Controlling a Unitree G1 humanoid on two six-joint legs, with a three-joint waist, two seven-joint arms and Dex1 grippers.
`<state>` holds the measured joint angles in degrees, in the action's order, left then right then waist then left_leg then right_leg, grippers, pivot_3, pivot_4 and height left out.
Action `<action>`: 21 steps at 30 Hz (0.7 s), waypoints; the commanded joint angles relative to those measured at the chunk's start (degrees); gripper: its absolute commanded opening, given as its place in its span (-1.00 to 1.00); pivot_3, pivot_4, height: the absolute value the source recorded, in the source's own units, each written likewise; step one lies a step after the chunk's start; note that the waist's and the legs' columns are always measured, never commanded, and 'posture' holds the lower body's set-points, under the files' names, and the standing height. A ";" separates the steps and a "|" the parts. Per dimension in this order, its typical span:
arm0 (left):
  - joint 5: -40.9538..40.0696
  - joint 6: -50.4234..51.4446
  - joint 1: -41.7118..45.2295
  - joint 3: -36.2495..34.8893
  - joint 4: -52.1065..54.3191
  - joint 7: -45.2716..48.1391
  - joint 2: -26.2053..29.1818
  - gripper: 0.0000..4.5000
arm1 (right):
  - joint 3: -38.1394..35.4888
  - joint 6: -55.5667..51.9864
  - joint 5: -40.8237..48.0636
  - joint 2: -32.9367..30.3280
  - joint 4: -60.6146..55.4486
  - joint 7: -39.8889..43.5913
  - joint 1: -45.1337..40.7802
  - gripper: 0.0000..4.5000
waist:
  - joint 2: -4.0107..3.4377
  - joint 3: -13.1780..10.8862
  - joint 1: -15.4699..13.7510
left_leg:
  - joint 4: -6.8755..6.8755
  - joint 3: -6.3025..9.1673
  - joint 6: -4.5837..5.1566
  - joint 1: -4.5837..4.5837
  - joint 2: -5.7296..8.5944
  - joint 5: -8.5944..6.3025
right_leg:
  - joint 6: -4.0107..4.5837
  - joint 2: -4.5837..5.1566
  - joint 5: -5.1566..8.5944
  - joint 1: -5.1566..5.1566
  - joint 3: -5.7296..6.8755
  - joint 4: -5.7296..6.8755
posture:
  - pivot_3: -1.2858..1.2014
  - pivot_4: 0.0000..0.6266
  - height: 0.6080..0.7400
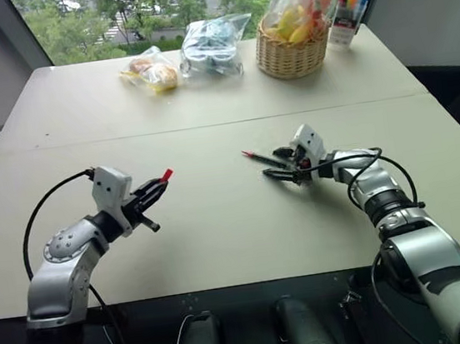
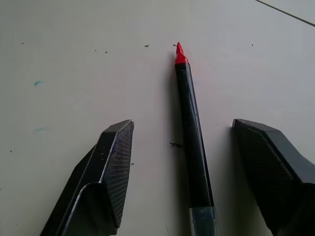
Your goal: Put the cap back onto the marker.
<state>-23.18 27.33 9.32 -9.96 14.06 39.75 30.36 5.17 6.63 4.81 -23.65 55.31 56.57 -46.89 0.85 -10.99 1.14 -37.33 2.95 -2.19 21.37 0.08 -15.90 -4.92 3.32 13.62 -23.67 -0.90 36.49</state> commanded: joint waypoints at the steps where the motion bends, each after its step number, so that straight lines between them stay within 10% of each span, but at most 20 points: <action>1: -0.34 -0.96 1.01 0.11 1.20 0.25 0.69 -1.00 | -0.31 -0.12 -0.82 -0.15 -0.63 -0.04 1.29 -0.54 | 0.00 0.00 -0.05 | 0.00 0.00 0.00 -0.01 0.00 0.00 | 0.00 0.00 0.00 0.01 0.00 0.00 | 0.03 -0.52 1.00; 3: -0.21 -1.29 1.29 0.50 0.85 0.90 1.03 -1.00 | -0.08 -0.34 -0.94 -0.15 -1.64 0.11 1.85 -0.99 | 0.00 0.00 -0.11 | -0.01 0.01 0.00 -0.02 0.00 0.00 | 0.00 0.00 0.00 0.04 0.01 0.00 | 0.03 -0.52 1.00; 21: 8.53 -30.78 19.01 11.54 -28.82 21.12 2.41 -1.00 | 4.18 -2.14 -3.62 -10.60 -31.97 9.43 3.65 -0.99 | -0.09 -0.05 -0.02 | 0.03 -0.01 -0.02 0.09 0.03 0.01 | 0.00 -0.01 0.00 -0.08 0.03 -0.08 | 0.03 -0.52 1.00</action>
<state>-15.31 0.60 27.22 1.52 -13.01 59.18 32.84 9.41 5.54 -0.04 -33.70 27.48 64.51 -42.65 0.76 -11.04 1.12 -37.30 2.94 -2.20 21.45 0.11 -15.89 -4.93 3.30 13.62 -23.74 -0.88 36.40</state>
